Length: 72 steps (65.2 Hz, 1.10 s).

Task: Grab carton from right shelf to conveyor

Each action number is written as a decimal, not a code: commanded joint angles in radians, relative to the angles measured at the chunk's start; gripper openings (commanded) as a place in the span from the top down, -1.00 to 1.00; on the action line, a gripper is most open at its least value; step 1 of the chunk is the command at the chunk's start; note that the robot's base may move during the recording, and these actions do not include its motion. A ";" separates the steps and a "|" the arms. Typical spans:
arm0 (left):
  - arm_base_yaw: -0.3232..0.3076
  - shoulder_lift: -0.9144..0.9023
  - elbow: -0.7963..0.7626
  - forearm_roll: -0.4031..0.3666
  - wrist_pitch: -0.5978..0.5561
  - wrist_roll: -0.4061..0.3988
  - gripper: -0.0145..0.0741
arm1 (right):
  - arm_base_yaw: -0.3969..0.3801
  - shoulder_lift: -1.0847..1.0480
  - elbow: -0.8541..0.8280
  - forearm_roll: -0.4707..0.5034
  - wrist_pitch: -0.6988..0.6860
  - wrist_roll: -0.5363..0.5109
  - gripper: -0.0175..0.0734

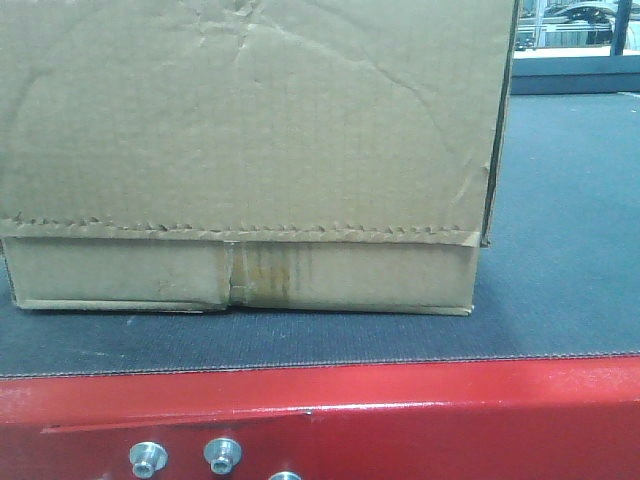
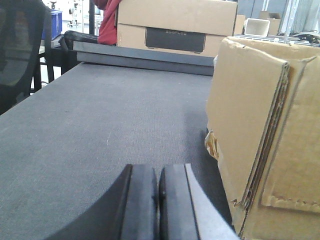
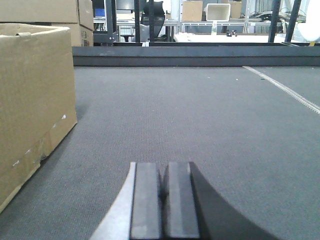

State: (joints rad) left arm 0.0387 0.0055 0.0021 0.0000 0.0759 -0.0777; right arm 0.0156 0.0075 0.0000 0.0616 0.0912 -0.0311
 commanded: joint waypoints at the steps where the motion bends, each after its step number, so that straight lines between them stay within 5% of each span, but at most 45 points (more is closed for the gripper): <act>1: 0.002 -0.006 -0.002 0.005 -0.015 0.000 0.65 | -0.006 -0.008 0.000 0.000 -0.011 -0.009 0.77; 72: 0.002 -0.006 -0.002 0.005 -0.015 0.000 0.65 | -0.006 -0.008 0.000 0.000 -0.011 -0.009 0.77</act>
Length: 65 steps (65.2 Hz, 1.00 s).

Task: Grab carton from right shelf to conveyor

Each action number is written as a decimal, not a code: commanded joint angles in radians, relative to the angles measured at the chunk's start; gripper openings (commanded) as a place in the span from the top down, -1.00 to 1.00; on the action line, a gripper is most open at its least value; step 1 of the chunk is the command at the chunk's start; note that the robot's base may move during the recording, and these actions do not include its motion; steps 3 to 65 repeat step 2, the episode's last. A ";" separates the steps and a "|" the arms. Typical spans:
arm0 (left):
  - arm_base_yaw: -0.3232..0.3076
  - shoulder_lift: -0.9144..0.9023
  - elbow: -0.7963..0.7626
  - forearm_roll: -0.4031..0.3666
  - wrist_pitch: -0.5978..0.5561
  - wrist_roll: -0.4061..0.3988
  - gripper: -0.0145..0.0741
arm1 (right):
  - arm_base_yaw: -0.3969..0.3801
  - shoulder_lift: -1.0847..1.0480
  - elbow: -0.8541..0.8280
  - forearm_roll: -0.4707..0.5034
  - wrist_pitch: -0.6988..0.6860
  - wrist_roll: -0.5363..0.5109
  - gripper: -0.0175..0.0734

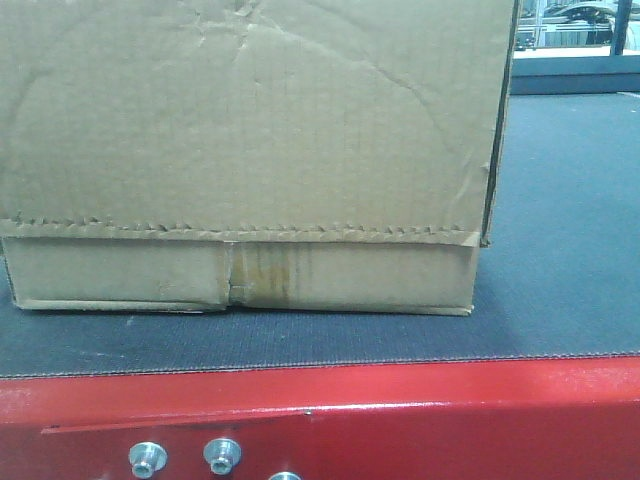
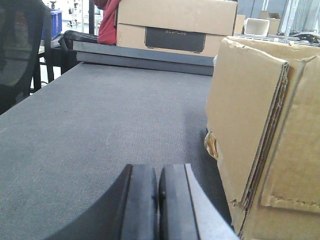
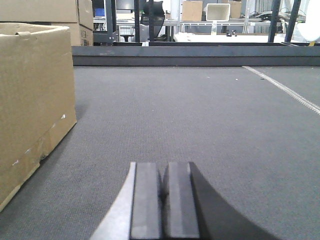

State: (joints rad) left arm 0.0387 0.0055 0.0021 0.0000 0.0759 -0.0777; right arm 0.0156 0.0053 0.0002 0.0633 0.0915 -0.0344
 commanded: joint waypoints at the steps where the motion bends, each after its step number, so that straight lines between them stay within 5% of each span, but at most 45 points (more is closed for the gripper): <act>1: 0.002 -0.006 -0.002 0.005 -0.015 0.000 0.65 | -0.006 -0.005 0.000 -0.001 -0.011 -0.005 0.77; 65: 0.002 -0.006 -0.002 0.005 -0.015 0.000 0.65 | -0.006 -0.005 0.000 -0.001 -0.011 -0.005 0.77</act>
